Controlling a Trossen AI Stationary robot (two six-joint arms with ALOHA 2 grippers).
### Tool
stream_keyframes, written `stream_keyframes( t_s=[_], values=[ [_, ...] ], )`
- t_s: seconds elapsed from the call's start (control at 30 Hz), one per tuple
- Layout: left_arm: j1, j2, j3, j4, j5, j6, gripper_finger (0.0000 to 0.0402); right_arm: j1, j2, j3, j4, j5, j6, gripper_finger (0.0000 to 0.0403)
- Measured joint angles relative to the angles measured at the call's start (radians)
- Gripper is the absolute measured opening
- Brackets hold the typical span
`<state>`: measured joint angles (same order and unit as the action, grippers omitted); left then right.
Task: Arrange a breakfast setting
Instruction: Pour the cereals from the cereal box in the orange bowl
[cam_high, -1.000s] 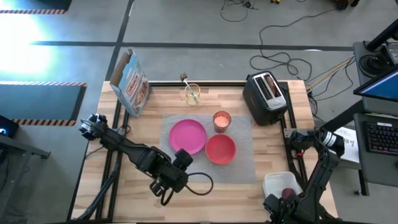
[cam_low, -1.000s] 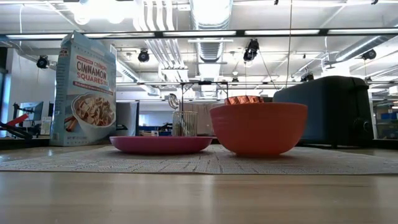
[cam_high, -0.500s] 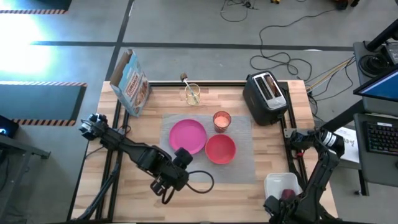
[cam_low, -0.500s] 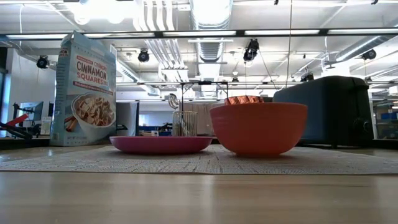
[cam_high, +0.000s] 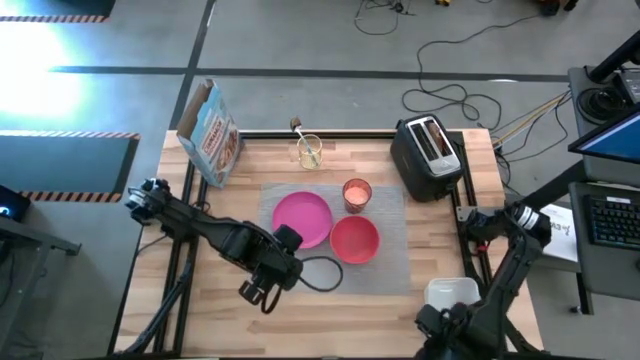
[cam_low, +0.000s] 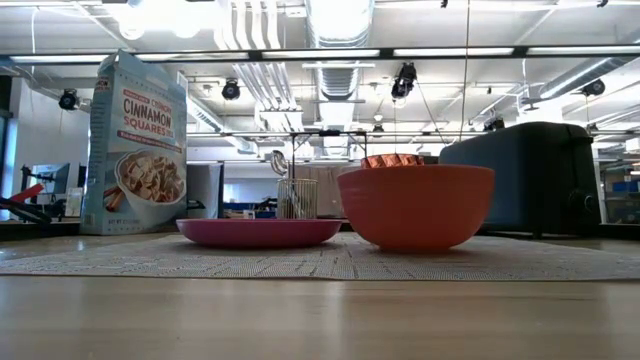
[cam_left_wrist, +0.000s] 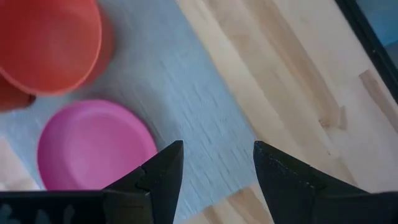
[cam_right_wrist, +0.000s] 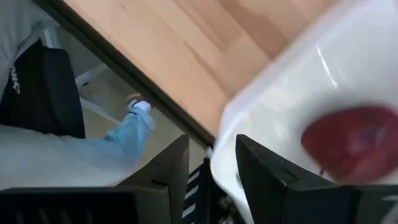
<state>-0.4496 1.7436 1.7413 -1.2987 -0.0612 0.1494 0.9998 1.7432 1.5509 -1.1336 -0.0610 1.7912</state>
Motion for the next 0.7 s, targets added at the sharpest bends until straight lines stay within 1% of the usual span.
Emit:
stream_keyframes(
  t_s=[0.13, 0.23, 0.33, 0.43, 0.53, 0.57, 0.63, 0.7],
  values=[
    [0.011, -0.038, -0.043, -0.021, 0.000, -0.037, 0.0178, -0.070, -0.002, 0.000, -0.006, 0.006, -0.145, 0.0123],
    [0.021, -0.093, -0.122, 0.001, 0.001, -0.071, 0.0178, -0.130, -0.016, 0.000, -0.011, 0.007, -0.267, 0.0126],
    [0.026, -0.173, -0.232, 0.079, 0.002, -0.110, 0.0178, -0.199, -0.040, 0.000, -0.019, 0.008, -0.395, 0.0128],
    [0.029, -0.257, -0.361, 0.195, -0.013, -0.135, 0.0178, -0.269, -0.073, 0.000, -0.031, 0.009, -0.529, 0.0127],
    [0.037, -0.350, -0.500, 0.336, -0.077, -0.151, 0.0178, -0.342, -0.109, 0.000, -0.068, 0.014, -0.657, 0.0125],
    [0.042, -0.384, -0.545, 0.382, -0.112, -0.158, 0.0178, -0.367, -0.121, 0.000, -0.081, 0.021, -0.697, 0.0125],
    [0.053, -0.450, -0.635, 0.464, -0.222, -0.191, 0.0178, -0.411, -0.146, 0.000, -0.109, 0.059, -0.783, 0.0127],
    [0.064, -0.510, -0.719, 0.542, -0.373, -0.251, 0.0178, -0.457, -0.175, 0.000, -0.128, 0.116, -0.875, 0.0128]
  ],
)
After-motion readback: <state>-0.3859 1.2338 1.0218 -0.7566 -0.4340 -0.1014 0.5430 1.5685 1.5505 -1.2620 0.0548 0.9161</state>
